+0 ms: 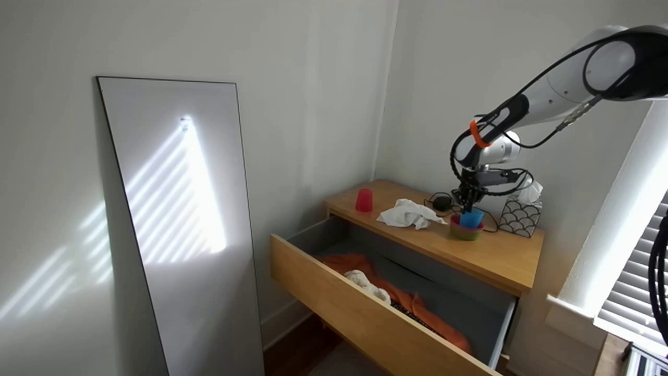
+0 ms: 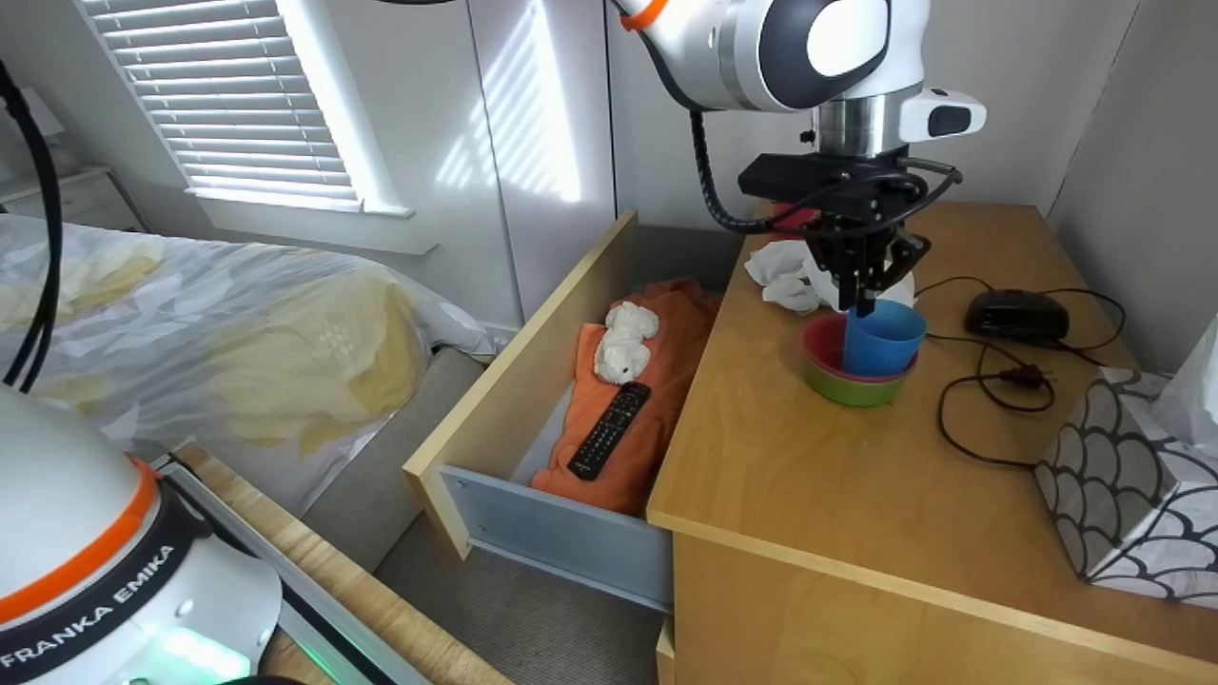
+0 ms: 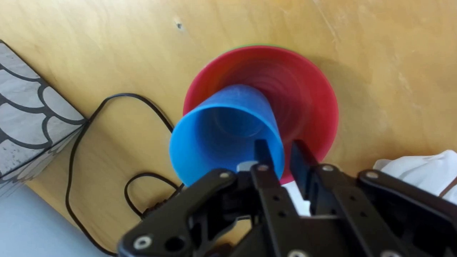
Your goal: Remove the cup and bowls from the drawer
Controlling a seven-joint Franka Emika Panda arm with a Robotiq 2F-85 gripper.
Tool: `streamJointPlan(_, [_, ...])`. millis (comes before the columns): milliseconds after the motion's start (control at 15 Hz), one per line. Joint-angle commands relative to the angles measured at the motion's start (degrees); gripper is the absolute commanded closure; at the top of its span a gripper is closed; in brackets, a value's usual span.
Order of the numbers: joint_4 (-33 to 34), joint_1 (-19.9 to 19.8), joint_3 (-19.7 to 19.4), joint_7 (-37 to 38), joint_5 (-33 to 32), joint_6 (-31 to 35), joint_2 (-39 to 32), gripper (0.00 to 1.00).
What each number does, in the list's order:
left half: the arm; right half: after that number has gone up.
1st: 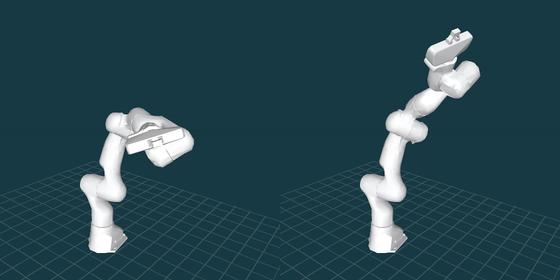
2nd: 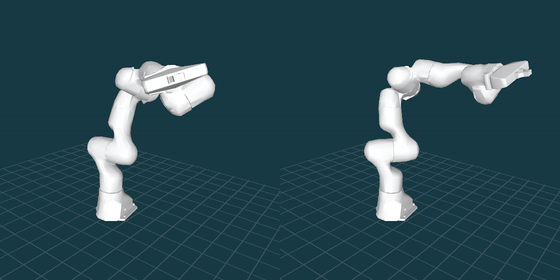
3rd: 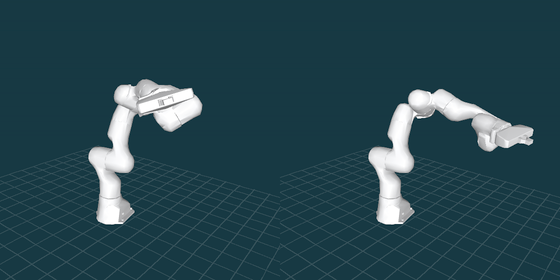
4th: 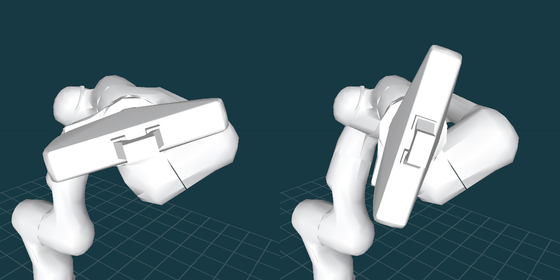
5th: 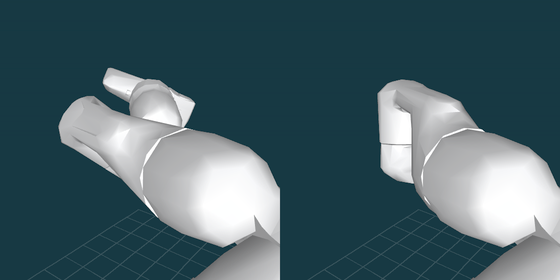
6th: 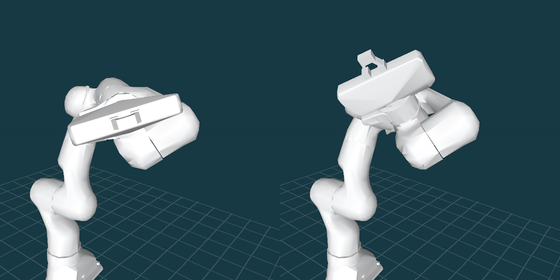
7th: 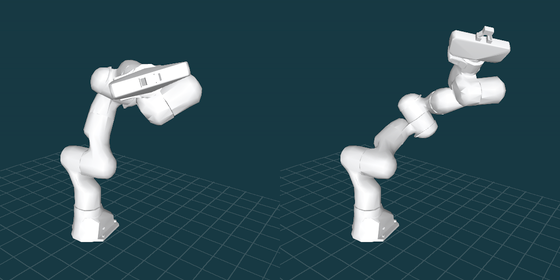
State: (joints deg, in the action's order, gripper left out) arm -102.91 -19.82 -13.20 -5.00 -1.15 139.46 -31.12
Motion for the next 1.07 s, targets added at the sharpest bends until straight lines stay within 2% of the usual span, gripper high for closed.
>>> streamJointPlan(0, [1.39, -0.90, 0.79, -1.28, 0.75, 0.57, -1.56, 1.00])
streamJointPlan(200, [0.04, -0.08, 0.39, -1.10, -0.34, 0.26, 0.46, 0.99])
streamJointPlan(600, [-7.72, 4.51, -1.19, 0.76, -6.70, 1.13, 9.64, 0.99])
streamJointPlan(1000, [-12.85, 7.71, 0.69, -0.66, -11.13, 3.78, 14.14, 0.99])
